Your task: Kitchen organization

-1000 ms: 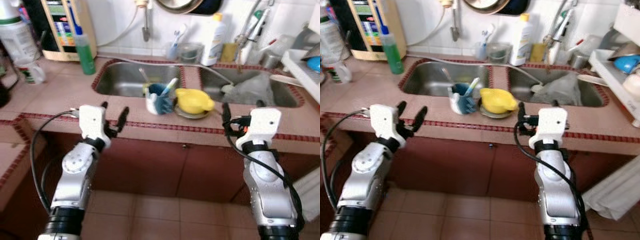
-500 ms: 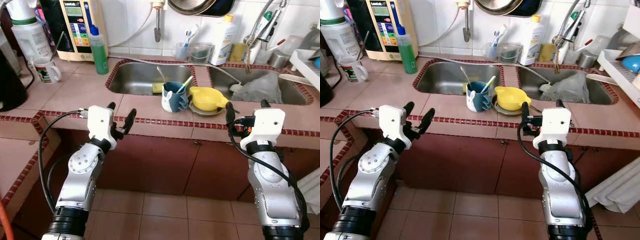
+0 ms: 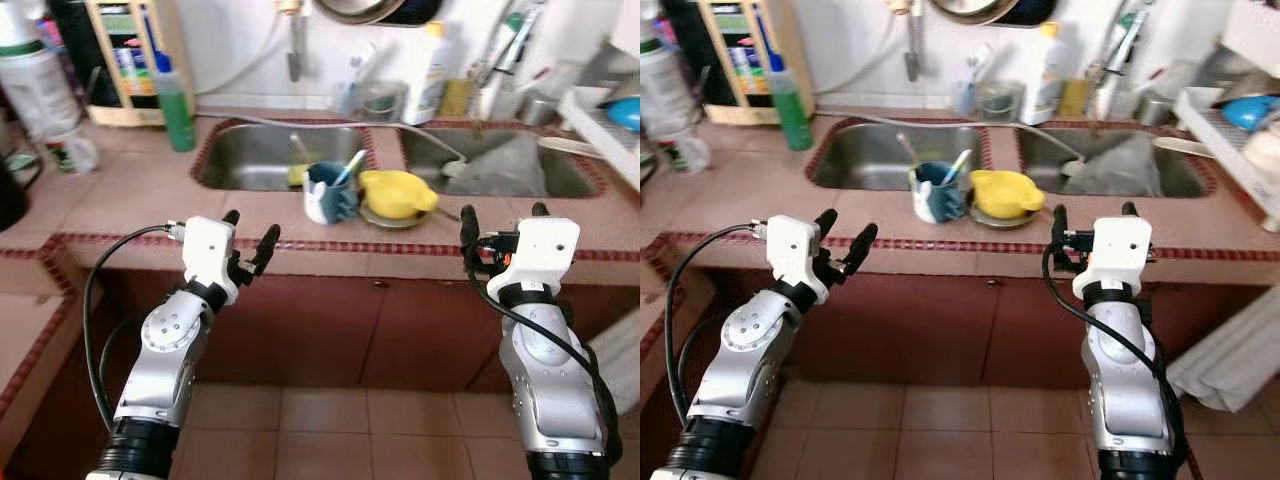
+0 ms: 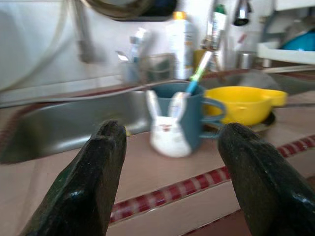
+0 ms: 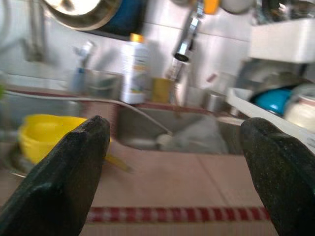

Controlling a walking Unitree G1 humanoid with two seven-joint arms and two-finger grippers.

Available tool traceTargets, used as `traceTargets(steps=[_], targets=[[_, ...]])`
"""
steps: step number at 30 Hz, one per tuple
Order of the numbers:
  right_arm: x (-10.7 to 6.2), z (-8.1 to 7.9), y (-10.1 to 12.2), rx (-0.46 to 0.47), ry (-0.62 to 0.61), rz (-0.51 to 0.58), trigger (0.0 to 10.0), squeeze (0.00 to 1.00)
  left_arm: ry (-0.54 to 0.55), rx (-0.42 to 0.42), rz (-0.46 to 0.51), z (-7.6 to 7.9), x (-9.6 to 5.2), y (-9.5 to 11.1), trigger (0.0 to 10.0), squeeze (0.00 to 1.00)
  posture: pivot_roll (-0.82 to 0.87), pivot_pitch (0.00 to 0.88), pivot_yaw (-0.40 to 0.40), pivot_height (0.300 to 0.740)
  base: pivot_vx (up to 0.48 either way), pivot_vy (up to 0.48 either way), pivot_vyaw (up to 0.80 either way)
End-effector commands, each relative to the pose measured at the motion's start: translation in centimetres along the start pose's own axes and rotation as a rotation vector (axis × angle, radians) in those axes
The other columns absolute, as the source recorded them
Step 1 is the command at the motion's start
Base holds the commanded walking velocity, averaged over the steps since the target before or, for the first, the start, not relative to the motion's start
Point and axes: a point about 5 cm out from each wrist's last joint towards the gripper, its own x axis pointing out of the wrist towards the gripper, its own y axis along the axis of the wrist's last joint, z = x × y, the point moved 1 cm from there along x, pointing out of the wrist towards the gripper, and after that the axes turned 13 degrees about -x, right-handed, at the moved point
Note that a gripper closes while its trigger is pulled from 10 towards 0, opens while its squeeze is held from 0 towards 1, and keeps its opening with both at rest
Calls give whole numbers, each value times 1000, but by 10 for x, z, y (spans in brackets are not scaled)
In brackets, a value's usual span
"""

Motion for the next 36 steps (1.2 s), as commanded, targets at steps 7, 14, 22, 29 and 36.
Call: traceTargets(steps=[7,14,22,29,36], targets=[[1,0,2,-2,2,14,10000,0,-25,-3,8,2,1,4,10000,0,-55,0,11,740,228,0,-247],[1,-1,3,-5,9,26,10000,0,-33,-4,10,4,2,4,10000,0,-57,0,10,740,469,0,0],[1,0,3,-7,12,30,10000,0,-29,-10,12,4,2,4,10000,0,-57,0,7,740,469,0,0],[2,0,3,-7,17,31,10000,0,-21,-85,27,5,3,6,10000,0,-56,0,6,740,114,0,0],[1,-1,3,-10,22,31,10000,0,-4,-123,-16,5,7,3,10000,0,-61,0,10,740,0,0,0]])
